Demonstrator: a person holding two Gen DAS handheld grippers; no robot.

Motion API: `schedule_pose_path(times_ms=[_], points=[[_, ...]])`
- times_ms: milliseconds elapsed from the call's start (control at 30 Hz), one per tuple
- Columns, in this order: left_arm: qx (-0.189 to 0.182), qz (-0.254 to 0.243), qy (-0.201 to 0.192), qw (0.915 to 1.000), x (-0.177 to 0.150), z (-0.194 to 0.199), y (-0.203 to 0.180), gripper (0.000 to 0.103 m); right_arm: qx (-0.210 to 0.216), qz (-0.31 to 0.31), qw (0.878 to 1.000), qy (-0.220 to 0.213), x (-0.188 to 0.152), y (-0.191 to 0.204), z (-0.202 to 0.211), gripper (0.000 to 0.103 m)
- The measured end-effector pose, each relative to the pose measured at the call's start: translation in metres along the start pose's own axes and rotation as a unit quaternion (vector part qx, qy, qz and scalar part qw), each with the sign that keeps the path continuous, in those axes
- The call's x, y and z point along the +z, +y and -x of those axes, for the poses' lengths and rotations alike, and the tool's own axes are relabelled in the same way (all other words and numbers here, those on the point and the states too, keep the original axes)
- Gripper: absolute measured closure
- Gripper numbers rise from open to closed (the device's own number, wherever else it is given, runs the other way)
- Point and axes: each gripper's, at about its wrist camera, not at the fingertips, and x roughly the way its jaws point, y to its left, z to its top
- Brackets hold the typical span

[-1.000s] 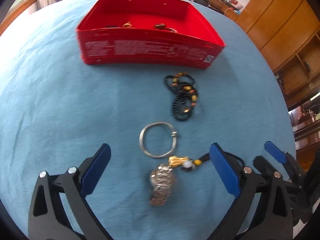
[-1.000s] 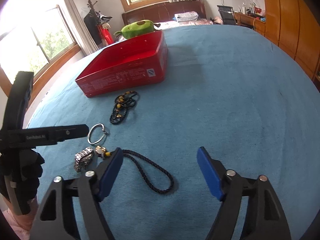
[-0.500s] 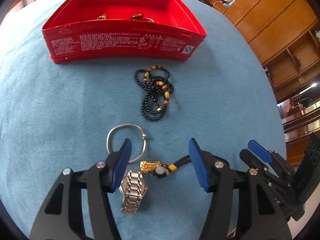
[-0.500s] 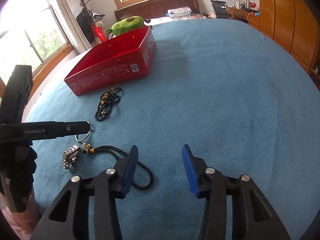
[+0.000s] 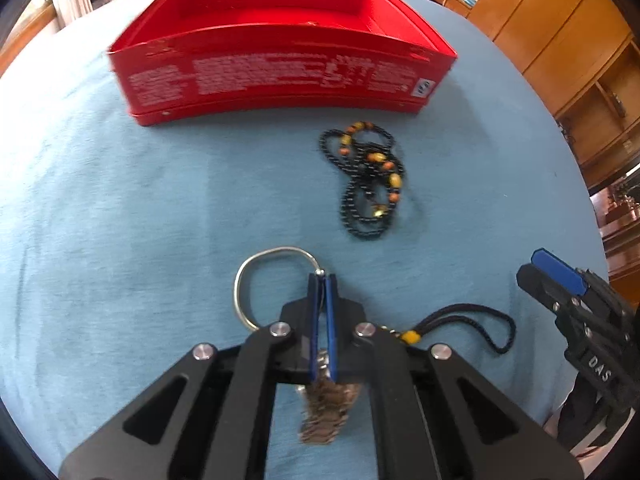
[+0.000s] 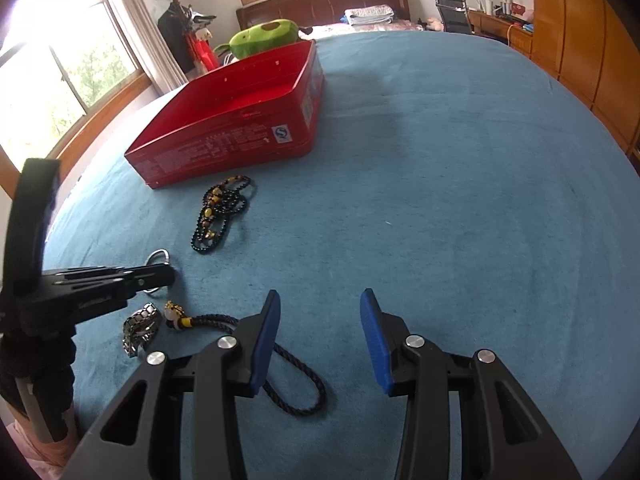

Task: Organize jewelry
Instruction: 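Grasp the silver open bangle with the left tool, then grasp the black-and-amber bead necklace with the right tool while the left tool holds the bangle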

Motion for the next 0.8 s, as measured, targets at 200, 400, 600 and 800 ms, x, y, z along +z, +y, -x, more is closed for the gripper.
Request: schedule_pose_path(times_ms=[200,400,600,800], points=[[0.005,0.008,-0.009,0.9999,0.001,0.006,0.012,0.101,0.006,0.016,1.0,0.015,0.016,0.018,-0.014,0.061],[-0.001,0.016,-0.013,0.9998,-0.003,0.009,0.022,0.101,0.008,0.033,0.999,0.03,0.035,0.039,-0.027,0.061],[0.01,0.036,-0.024,0.999,0.0,0.013,0.039,0.101,0.021,0.034,0.998,0.05,0.057,0.058,-0.043,0.057],[0.017,0.052,-0.037,0.9978,-0.005,0.023,0.052,0.101,0.038,0.024,0.996,0.081,0.08,0.071,-0.068,0.037]])
